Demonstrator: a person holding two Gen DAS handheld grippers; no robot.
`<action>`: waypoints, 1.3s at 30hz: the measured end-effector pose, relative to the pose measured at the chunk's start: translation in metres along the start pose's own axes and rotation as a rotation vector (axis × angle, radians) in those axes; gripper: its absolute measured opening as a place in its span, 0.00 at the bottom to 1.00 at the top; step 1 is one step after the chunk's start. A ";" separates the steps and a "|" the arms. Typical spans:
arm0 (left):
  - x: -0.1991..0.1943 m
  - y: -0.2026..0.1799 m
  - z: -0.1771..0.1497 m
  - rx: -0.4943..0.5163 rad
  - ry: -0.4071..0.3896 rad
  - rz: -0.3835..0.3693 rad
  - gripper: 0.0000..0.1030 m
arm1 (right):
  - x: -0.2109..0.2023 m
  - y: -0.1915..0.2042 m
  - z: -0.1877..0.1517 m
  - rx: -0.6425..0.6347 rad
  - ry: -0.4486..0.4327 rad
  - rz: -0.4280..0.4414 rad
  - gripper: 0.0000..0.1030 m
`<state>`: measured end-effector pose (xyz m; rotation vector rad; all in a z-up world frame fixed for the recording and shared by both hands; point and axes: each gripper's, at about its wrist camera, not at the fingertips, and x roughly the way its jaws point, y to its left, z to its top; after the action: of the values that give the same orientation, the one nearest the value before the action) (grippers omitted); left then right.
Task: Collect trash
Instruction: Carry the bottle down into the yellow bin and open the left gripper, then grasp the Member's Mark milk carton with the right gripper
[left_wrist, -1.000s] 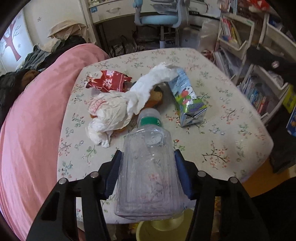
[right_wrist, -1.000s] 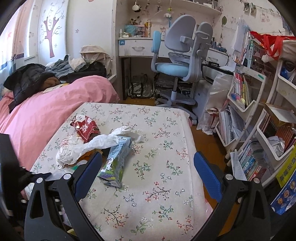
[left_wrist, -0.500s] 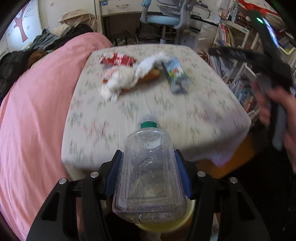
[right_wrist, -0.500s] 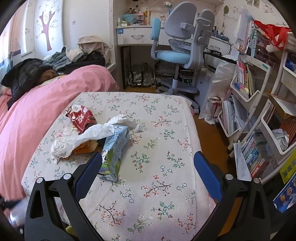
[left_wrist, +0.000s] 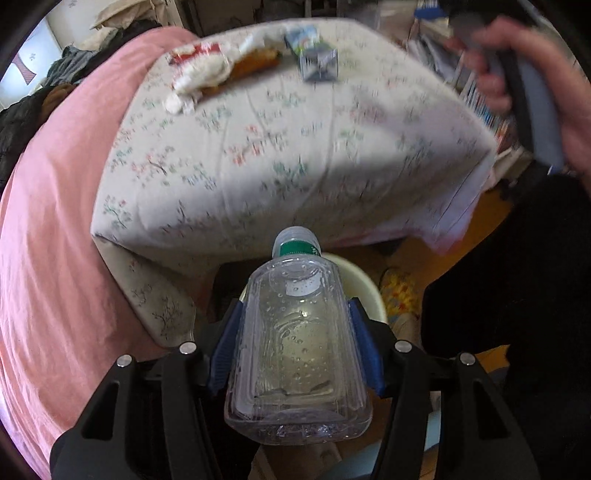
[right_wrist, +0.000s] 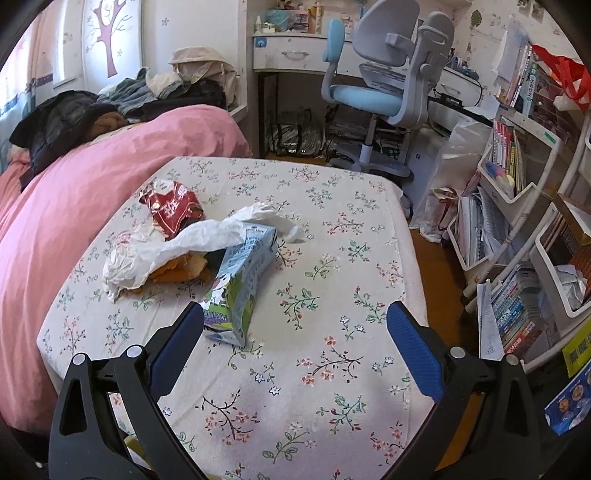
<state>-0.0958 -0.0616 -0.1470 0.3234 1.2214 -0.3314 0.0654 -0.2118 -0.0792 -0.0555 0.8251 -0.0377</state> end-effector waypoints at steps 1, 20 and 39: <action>0.005 0.000 0.001 -0.002 0.011 0.015 0.55 | 0.003 -0.001 -0.001 0.003 0.008 0.003 0.93; -0.040 0.060 0.043 -0.199 -0.265 0.089 0.73 | 0.039 0.017 0.004 0.031 0.062 0.080 0.93; -0.032 0.111 0.071 -0.339 -0.320 0.117 0.77 | 0.092 0.028 0.020 0.059 0.134 0.133 0.79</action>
<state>0.0015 0.0120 -0.0879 0.0434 0.9184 -0.0669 0.1432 -0.1878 -0.1350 0.0584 0.9591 0.0601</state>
